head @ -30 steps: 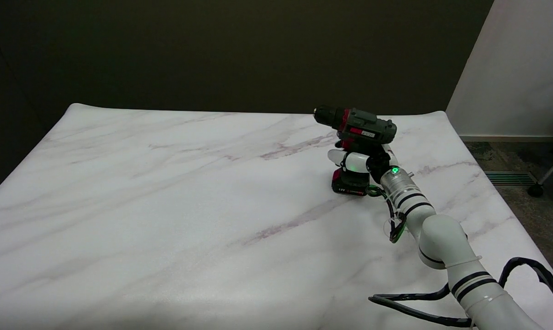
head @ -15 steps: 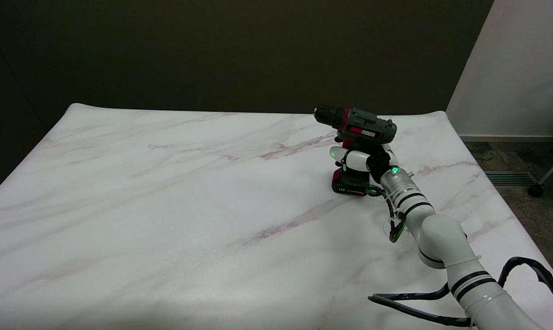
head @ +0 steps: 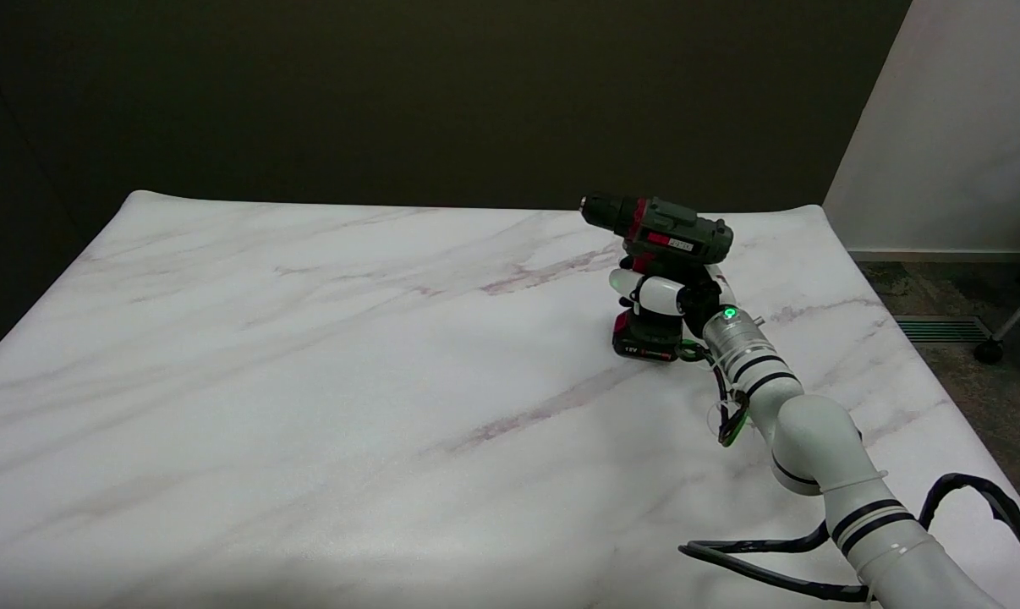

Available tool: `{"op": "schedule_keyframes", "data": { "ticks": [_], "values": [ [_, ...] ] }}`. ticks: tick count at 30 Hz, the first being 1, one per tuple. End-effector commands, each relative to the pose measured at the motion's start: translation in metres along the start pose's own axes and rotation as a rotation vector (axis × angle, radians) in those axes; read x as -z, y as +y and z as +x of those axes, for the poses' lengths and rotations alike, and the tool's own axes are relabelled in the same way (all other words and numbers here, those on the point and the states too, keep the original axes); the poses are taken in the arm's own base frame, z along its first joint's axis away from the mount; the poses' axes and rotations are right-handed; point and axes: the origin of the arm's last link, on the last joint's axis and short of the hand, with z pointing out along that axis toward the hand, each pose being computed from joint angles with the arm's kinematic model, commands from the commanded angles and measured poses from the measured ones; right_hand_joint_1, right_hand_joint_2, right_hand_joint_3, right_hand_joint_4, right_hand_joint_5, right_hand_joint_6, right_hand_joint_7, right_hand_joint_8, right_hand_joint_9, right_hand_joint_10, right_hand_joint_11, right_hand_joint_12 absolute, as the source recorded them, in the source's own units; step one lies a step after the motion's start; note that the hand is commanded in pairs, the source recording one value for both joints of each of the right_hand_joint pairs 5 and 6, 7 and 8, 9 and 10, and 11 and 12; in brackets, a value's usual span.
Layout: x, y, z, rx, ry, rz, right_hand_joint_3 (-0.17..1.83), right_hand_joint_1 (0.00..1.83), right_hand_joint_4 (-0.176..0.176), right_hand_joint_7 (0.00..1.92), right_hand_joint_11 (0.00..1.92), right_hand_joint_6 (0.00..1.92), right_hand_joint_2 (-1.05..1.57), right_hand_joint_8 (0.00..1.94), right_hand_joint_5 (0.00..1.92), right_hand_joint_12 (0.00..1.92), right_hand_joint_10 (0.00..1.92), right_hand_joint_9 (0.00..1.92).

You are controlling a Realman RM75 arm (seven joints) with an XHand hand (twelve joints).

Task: Pick up the power screwdriver.

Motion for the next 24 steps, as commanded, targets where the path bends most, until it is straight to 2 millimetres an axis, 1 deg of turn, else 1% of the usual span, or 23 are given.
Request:
{"op": "schedule_keyframes", "data": {
  "ticks": [1, 3, 7, 10, 12, 13, 15, 16, 17, 18, 20, 21, 22, 23, 24],
  "values": [
    [-0.0021, -0.0042, 0.0021, -0.003, 0.009, 0.010, 0.29, 1.28, 0.067, 1.92, 1.92, 0.92, 1.44, 1.92, 0.92, 1.92, 1.92, 1.92],
    [-0.0024, -0.0043, 0.0022, -0.003, 0.009, 0.010, 0.29, 1.29, 0.081, 1.92, 1.92, 0.89, 1.42, 1.92, 0.89, 1.92, 1.92, 1.92],
    [-0.0024, -0.0036, 0.0018, -0.011, 0.009, 0.008, 0.29, 1.30, 0.085, 1.92, 1.92, 0.87, 1.42, 1.92, 0.87, 1.92, 1.92, 1.92],
    [-0.0024, -0.0036, 0.0022, -0.013, 0.010, 0.008, 0.29, 1.31, 0.101, 1.92, 1.92, 0.84, 1.41, 1.92, 0.84, 1.92, 1.92, 1.92],
    [-0.0024, -0.0041, 0.0022, -0.013, 0.010, 0.009, 0.30, 1.31, 0.094, 1.92, 1.92, 0.87, 1.42, 1.92, 0.87, 1.92, 1.92, 1.92],
    [-0.0024, -0.0041, 0.0022, -0.013, 0.010, 0.009, 0.30, 1.30, 0.082, 1.92, 1.92, 0.90, 1.42, 1.92, 0.90, 1.92, 1.92, 1.92],
    [-0.0024, -0.0046, 0.0021, -0.013, 0.010, 0.011, 0.23, 1.28, 0.019, 1.92, 1.92, 1.06, 1.45, 1.92, 1.06, 1.92, 1.92, 1.92],
    [-0.0024, -0.0046, 0.0021, -0.013, 0.010, 0.011, 0.21, 1.28, 0.006, 1.92, 1.92, 1.09, 1.46, 1.92, 1.09, 1.92, 1.92, 1.92],
    [-0.0024, -0.0042, 0.0022, -0.014, 0.010, 0.009, 0.19, 1.28, -0.018, 1.92, 1.92, 1.14, 1.46, 1.92, 1.14, 1.92, 1.92, 1.92],
    [-0.0024, -0.0041, 0.0022, -0.016, 0.010, 0.009, 0.16, 1.28, -0.081, 1.92, 1.92, 1.25, 1.47, 1.92, 1.25, 1.92, 1.92, 1.92],
    [-0.0024, -0.0037, 0.0027, -0.020, 0.012, 0.008, 0.14, 1.29, -0.141, 1.92, 1.92, 1.37, 1.46, 1.92, 1.37, 1.92, 1.92, 1.92],
    [-0.0024, -0.0036, 0.0027, -0.020, 0.012, 0.008, 0.12, 1.30, -0.111, 1.92, 1.92, 1.52, 1.44, 1.92, 1.52, 1.92, 1.92, 1.92],
    [-0.0024, -0.0036, 0.0027, -0.020, 0.012, 0.008, 0.12, 1.30, -0.077, 1.92, 1.92, 1.60, 1.44, 1.92, 1.60, 1.92, 1.92, 1.92],
    [-0.0024, -0.0032, 0.0027, -0.020, 0.012, 0.007, 0.12, 1.30, -0.051, 1.92, 1.92, 1.67, 1.44, 1.92, 1.67, 1.92, 1.92, 1.92],
    [-0.0024, -0.0031, 0.0028, -0.020, 0.012, 0.006, 0.12, 1.31, -0.037, 1.92, 1.92, 1.71, 1.43, 1.92, 1.71, 1.92, 1.92, 1.92]
  ]
}}
